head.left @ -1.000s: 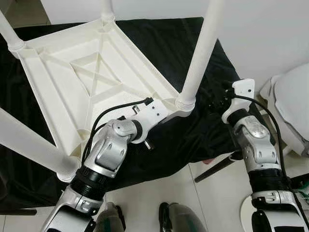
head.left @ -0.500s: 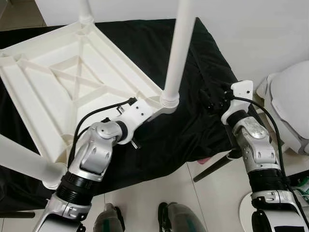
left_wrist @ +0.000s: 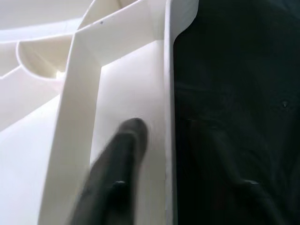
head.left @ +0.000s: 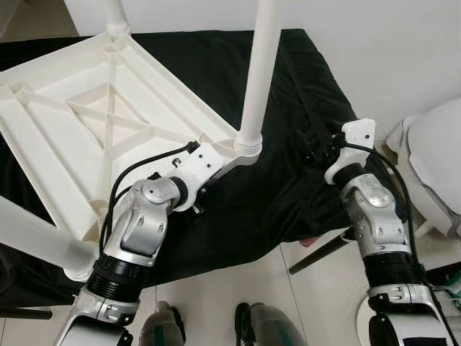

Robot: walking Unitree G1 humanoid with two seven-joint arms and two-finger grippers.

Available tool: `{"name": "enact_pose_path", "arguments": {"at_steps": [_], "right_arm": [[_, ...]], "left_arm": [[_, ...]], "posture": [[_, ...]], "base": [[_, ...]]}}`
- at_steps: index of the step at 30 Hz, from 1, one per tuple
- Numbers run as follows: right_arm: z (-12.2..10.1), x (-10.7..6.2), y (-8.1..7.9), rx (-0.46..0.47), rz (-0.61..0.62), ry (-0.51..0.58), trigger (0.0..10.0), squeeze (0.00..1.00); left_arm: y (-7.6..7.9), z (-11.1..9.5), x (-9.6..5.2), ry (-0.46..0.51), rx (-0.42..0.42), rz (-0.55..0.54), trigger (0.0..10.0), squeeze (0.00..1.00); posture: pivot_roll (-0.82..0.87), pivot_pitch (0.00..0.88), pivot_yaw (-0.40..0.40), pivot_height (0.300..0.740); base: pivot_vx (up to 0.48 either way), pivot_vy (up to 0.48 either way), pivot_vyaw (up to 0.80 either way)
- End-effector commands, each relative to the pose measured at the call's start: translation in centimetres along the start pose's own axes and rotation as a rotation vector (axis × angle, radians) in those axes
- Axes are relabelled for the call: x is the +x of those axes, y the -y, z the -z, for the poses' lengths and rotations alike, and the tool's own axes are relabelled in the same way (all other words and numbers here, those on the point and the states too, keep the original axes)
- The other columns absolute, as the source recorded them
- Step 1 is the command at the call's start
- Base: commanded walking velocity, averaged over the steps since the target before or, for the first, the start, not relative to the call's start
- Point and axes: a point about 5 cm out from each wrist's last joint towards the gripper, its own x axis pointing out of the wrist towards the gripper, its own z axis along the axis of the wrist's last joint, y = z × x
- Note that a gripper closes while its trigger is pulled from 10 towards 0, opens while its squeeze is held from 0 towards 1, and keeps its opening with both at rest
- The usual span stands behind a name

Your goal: Building children table

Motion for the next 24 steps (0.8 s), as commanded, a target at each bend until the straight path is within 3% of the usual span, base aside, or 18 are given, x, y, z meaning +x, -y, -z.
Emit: {"name": "enact_pose_path", "arguments": {"at_steps": [1,3,4,7,8,9,10,11,12,14,16,24], "right_arm": [[0.3,-0.4,-0.6,0.013,-0.021,0.0,10.0,0.0],[0.3,-0.4,-0.6,0.013,-0.021,0.0,10.0,0.0],[0.5,-0.5,-0.8,0.019,-0.038,-0.003,10.0,0.0],[0.5,-0.4,-1.1,0.017,-0.074,-0.002,10.0,0.0],[0.5,-0.3,-1.0,0.016,-0.077,0.001,10.0,0.0],[0.5,-0.3,-1.0,0.016,-0.077,0.001,10.0,0.0],[0.3,-0.2,-0.9,0.013,-0.077,0.006,10.0,0.0],[0.3,-0.2,-0.9,0.013,-0.077,0.006,10.0,0.0],[0.2,0.0,-0.9,0.013,-0.075,0.012,10.0,0.0],[0.1,0.1,-0.8,0.012,-0.074,0.017,10.0,0.0],[0.0,0.2,-0.8,0.006,-0.069,0.02,10.0,0.0],[0.1,0.0,-0.6,0.003,-0.062,0.018,10.0,0.0]], "left_arm": [[0.0,0.5,0.1,-0.003,0.003,-0.154,10.0,1.0],[0.0,0.5,0.1,-0.003,0.003,-0.154,10.0,1.0],[0.5,0.2,0.1,0.014,0.015,-0.126,10.0,0.0],[1.5,-0.1,0.0,0.042,0.033,-0.072,10.0,0.0],[1.7,-0.1,0.1,0.044,0.039,-0.058,9.1,0.0],[1.7,-0.1,0.1,0.044,0.039,-0.058,9.1,0.0],[1.9,0.0,0.2,0.039,0.044,-0.049,7.7,0.0],[1.9,0.0,0.2,0.039,0.044,-0.049,7.7,0.0],[2.0,0.2,0.3,0.029,0.048,-0.05,9.6,0.0],[2.0,0.2,0.5,0.023,0.053,-0.05,9.8,0.0],[2.1,0.0,0.6,0.033,0.056,-0.045,0.0,0.0],[2.8,-0.1,-0.3,0.067,0.086,0.034,0.0,0.0]], "posture": [[-0.09,0.075,-0.053,0.74],[-0.09,0.075,-0.053,0.74],[-0.08,0.072,-0.054,0.74],[-0.08,0.072,-0.055,0.74],[-0.08,0.072,-0.055,0.74],[-0.08,0.072,-0.055,0.74],[-0.08,0.072,-0.056,0.74],[-0.08,0.072,-0.056,0.74],[-0.08,0.072,-0.056,0.74],[-0.08,0.072,-0.056,0.74],[-0.08,0.074,-0.049,0.74],[-0.08,0.076,-0.048,0.74]], "base": [[0.0,0.0,0.0],[0.0,0.0,0.0],[0.0,0.0,0.0],[0.0,0.0,0.0],[0.0,0.0,0.0],[0.0,0.0,0.0],[0.0,0.0,0.0],[0.0,0.0,0.0],[0.0,0.0,0.0],[0.0,0.0,0.0],[0.0,0.0,0.0],[0.0,0.0,0.0]]}}
